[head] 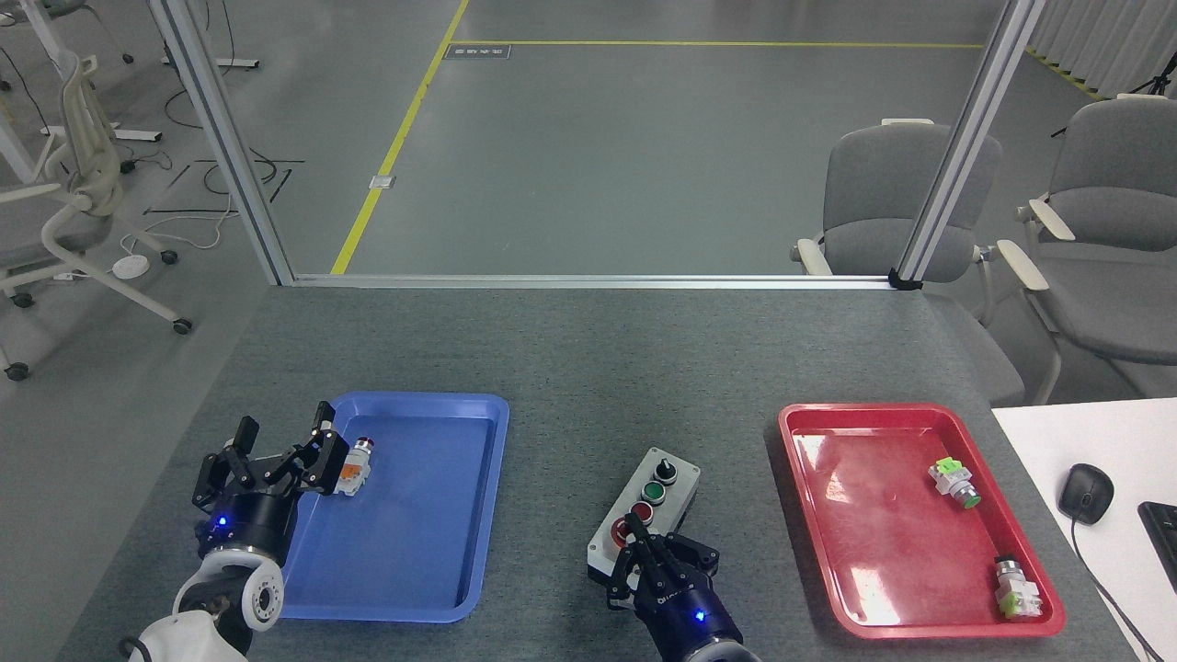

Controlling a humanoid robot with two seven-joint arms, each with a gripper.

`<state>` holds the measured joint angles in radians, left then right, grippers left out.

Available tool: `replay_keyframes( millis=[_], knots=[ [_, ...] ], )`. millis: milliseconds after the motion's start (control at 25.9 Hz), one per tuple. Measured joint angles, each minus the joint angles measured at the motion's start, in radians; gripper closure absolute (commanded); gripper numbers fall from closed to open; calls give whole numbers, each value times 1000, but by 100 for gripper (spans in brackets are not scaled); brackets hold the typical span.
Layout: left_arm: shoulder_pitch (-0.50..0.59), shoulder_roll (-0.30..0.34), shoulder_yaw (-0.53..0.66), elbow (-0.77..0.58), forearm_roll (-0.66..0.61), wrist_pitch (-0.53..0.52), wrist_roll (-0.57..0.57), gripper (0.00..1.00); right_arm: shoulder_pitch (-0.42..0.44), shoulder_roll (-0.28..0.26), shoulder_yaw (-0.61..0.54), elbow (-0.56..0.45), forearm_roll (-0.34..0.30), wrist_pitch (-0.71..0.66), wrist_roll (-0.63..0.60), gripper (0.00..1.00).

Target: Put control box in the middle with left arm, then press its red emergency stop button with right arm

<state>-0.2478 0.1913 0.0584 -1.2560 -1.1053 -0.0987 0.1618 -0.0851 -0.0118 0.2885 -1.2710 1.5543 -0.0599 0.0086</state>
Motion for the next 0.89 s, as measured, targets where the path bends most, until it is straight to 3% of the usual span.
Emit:
replay_keyframes(
  millis=[154, 193, 270, 347, 425, 888],
  knots=[
    [-1, -1, 0, -1, -1, 0, -3, 1, 0, -2, -5, -35, -26, 6, 38, 100],
    [-1, -1, 0, -1, -1, 0, -3, 1, 0, -2, -7, -44, -31, 6, 44, 92],
    [-1, -1, 0, -2, -1, -2, -3, 1, 0, -4, -11, -62, -37, 3, 28, 53],
    [-1, 1, 1, -4, -2, -3, -3, 1, 4, -5, -24, -84, -41, 2, 13, 20],
    [-1, 4, 1, -7, -2, -4, -3, 1, 17, -6, -50, -114, -45, 2, 3, 4],
    [49, -19, -11, -6, -2, -6, 0, 1, 81, -47, -239, -240, -49, -2, -35, 2]
  ],
)
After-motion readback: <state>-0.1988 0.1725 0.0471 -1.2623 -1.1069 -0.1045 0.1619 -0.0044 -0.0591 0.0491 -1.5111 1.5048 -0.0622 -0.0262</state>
